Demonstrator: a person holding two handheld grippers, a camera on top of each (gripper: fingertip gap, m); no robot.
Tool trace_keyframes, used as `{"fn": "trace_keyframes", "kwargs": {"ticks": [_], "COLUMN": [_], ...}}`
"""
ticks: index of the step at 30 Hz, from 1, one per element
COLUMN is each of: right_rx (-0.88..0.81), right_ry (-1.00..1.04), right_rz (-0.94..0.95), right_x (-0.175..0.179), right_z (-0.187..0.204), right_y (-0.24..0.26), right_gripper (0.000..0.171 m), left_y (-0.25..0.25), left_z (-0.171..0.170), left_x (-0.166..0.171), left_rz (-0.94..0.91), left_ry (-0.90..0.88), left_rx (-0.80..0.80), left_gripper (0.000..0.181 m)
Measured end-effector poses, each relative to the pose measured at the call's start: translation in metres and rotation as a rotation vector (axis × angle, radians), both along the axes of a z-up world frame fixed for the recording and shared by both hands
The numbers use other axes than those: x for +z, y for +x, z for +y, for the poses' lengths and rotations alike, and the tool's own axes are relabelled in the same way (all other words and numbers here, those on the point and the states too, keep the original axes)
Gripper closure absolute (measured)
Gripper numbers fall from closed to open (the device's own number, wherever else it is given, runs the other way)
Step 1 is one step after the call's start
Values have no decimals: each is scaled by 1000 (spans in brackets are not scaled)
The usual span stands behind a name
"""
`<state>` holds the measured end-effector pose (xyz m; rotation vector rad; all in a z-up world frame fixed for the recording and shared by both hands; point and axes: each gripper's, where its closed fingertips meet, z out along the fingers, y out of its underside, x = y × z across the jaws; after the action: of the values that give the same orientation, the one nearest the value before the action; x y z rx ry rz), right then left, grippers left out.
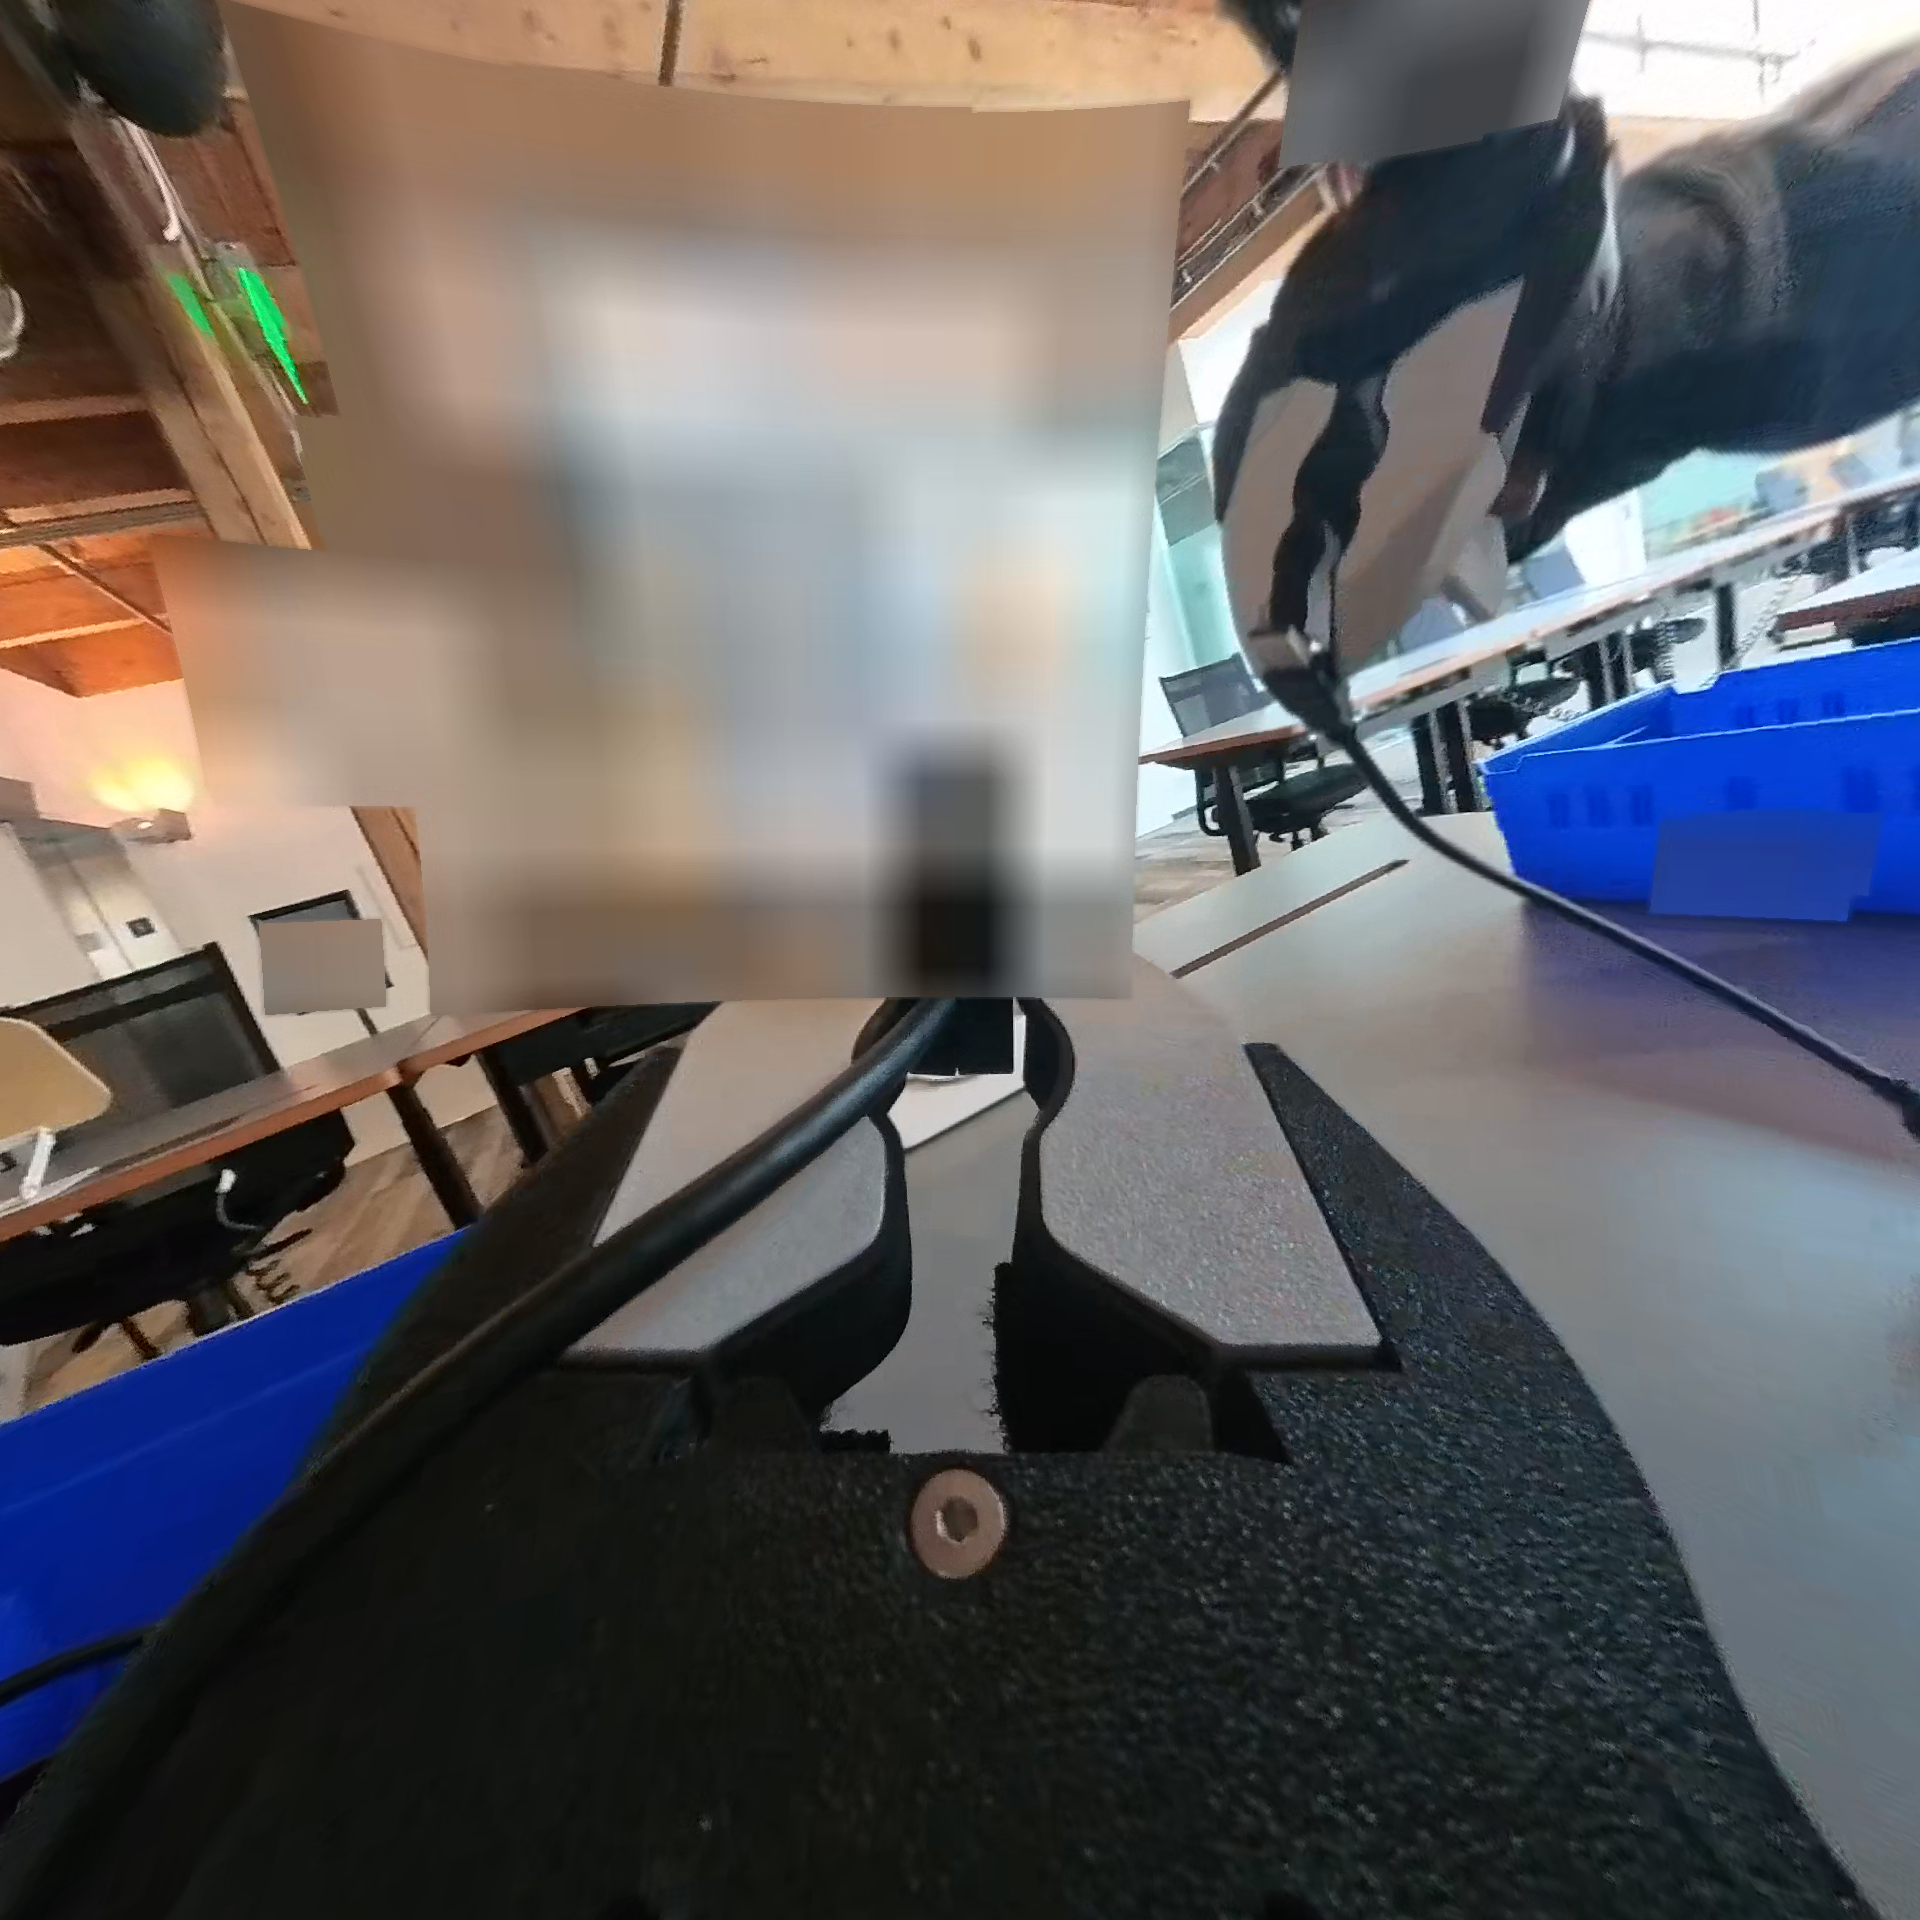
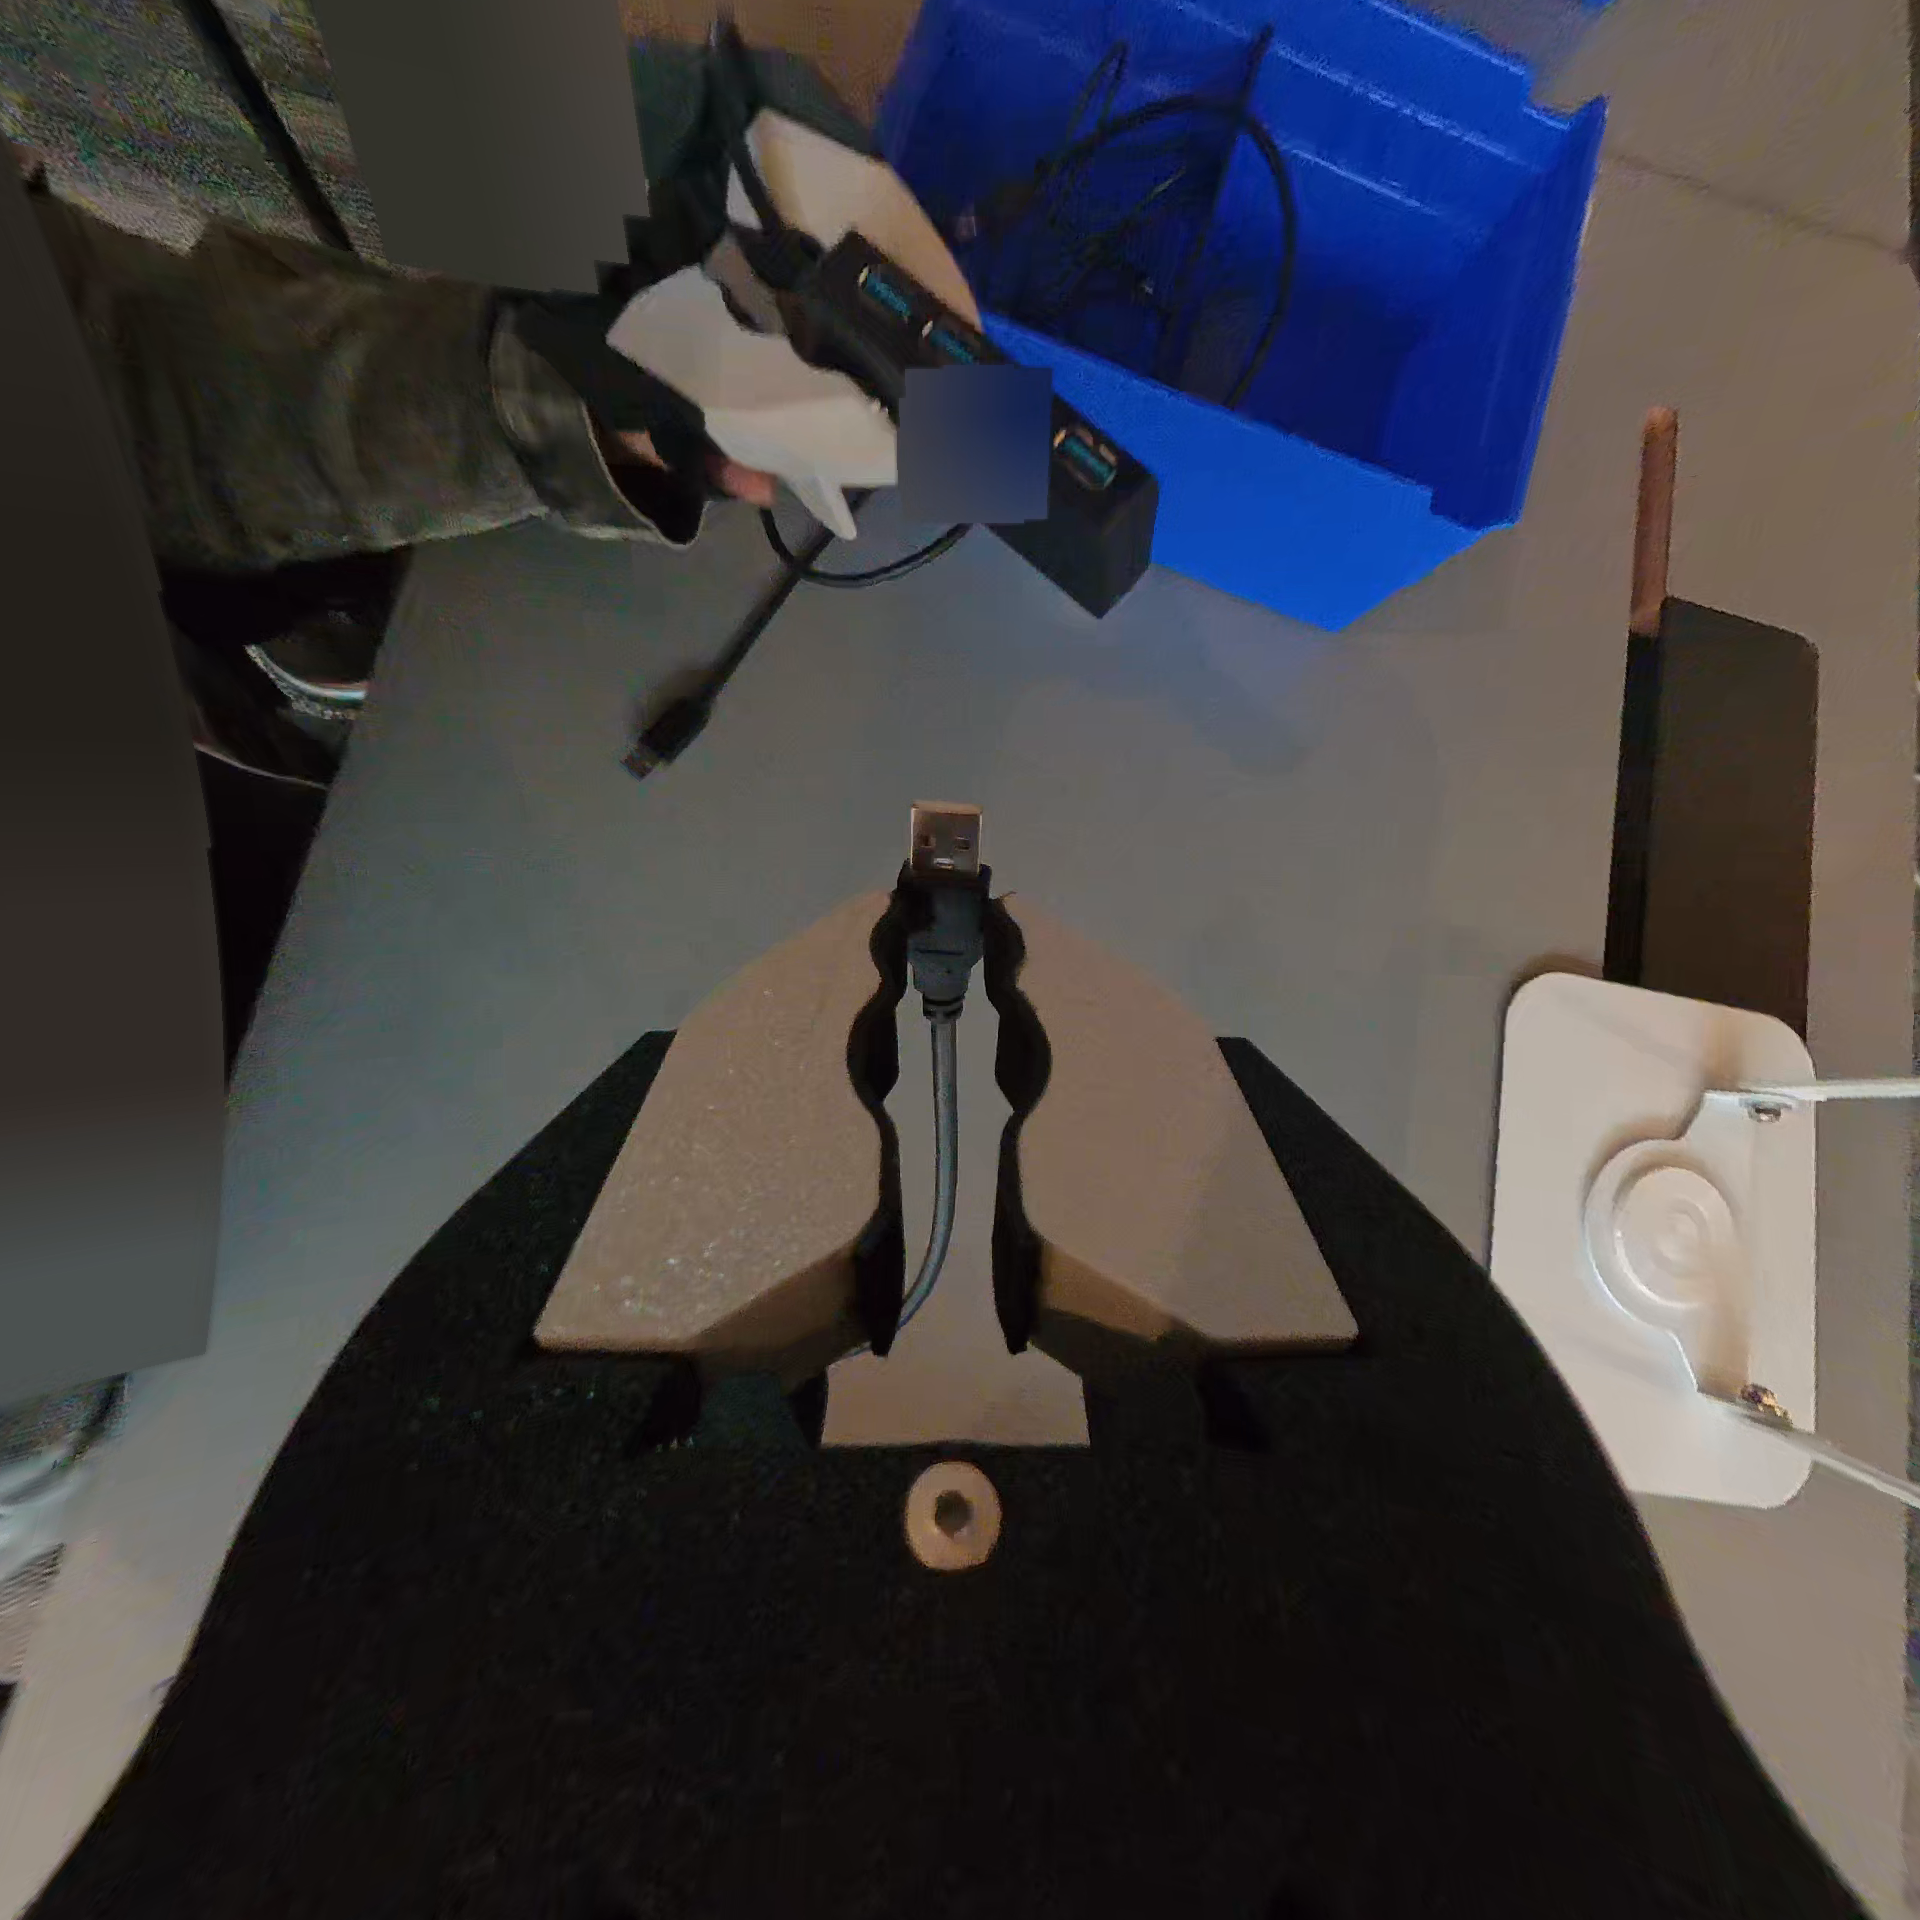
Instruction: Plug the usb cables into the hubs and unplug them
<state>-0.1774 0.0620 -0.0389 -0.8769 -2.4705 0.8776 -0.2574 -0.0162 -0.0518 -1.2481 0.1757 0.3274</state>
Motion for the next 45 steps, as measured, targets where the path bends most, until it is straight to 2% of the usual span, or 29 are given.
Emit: {"fn": "trace_keyframes", "kwargs": {"ticks": [5, 11, 26, 33, 45], "right_rx": [-92, -121, -101, -136, -170], "right_ry": [26, 41, 18, -14, -70], "right_rz": [-64, -120, -202, -218, -244], "right_x": [26, 35, 7, -1, -20], "right_z": [-8, -26, -33, -22, -25], "right_y": [-8, -11, -4, 2, 0], "right_gripper": [158, 158, 158, 158, 158], "left_y": [-3, 0, -2, 1, 3], "left_z": [-1, -1, -10, -4, 1], "left_x": [2, 4, 10, 3, -5], "left_rz": [32, 121, 145, 205, 279], "left_ry": [-2, -16, 5, -36, -96], "left_rx": [58, 110, 101, 114, 155], "left_gripper": [164, 164, 164, 163, 164]}}
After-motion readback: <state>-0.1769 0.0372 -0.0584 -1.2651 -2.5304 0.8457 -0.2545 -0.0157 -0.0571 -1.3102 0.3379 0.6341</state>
